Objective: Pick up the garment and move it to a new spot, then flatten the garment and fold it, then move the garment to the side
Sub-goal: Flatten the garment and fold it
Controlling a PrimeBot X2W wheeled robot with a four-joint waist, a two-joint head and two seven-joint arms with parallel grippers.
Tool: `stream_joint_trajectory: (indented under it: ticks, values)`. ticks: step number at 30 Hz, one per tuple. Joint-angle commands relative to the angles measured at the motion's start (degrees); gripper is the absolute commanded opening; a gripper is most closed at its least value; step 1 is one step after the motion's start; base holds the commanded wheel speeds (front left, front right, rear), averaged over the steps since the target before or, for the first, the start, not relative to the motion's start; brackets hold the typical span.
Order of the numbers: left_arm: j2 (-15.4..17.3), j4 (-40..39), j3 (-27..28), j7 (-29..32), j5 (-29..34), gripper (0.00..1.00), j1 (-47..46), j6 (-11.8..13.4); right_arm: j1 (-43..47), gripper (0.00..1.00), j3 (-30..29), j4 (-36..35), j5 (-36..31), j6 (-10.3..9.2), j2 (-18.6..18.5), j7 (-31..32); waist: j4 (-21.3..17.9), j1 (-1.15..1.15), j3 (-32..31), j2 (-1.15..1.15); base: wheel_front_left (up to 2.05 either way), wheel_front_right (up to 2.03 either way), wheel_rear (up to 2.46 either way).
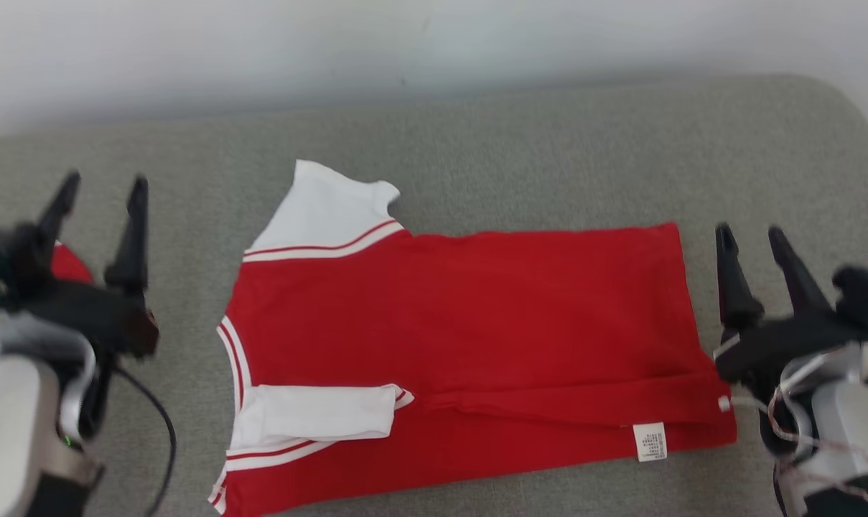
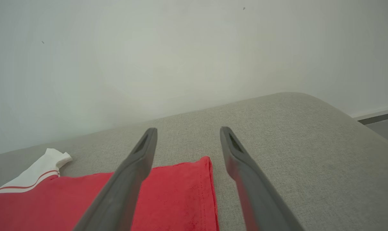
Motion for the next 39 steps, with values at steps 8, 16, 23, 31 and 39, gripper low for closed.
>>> stream_joint_trajectory:
  ticks: [8, 16, 23, 31, 39]
  values:
    - [6.3, 8.4, -7.0, 8.9, -6.3, 1.0, -17.8, -0.3, -16.3, 1.0, 5.1, 10.4, -0.3, 0.03, -0.1, 5.2, -6.3, -0.01, 12.6, -0.01, 0.0, 0.0, 0.0]
    - [9.1, 15.4, -15.9, 15.1, -11.6, 1.0, -26.4, -0.3, -25.6, 1.0, 10.0, 19.1, 1.0, 0.03, 1.2, 9.1, -9.1, -0.01, 15.7, -0.01, 0.0, 0.0, 0.0]
    - [11.0, 20.0, -22.7, 18.3, -14.9, 1.0, -30.9, -0.3, -30.6, 1.0, 14.4, 24.5, 3.2, 0.03, 2.8, 11.7, -11.1, -0.01, 17.2, -0.01, 0.0, 0.0, 0.0]
    - [11.7, 24.1, -27.6, 19.8, -16.8, 1.0, -34.2, -0.3, -33.8, 1.0, 17.2, 28.4, 6.1, 0.03, 4.0, 13.0, -12.4, -0.01, 18.2, -0.01, 0.0, 0.0, 0.0]
    - [11.5, 28.2, -30.9, 19.5, -18.8, 1.0, -37.2, -0.3, -36.7, 1.0, 19.9, 30.9, 8.1, 0.03, 4.7, 11.9, -13.1, -0.01, 19.3, -0.01, 0.0, 0.0, 0.0]
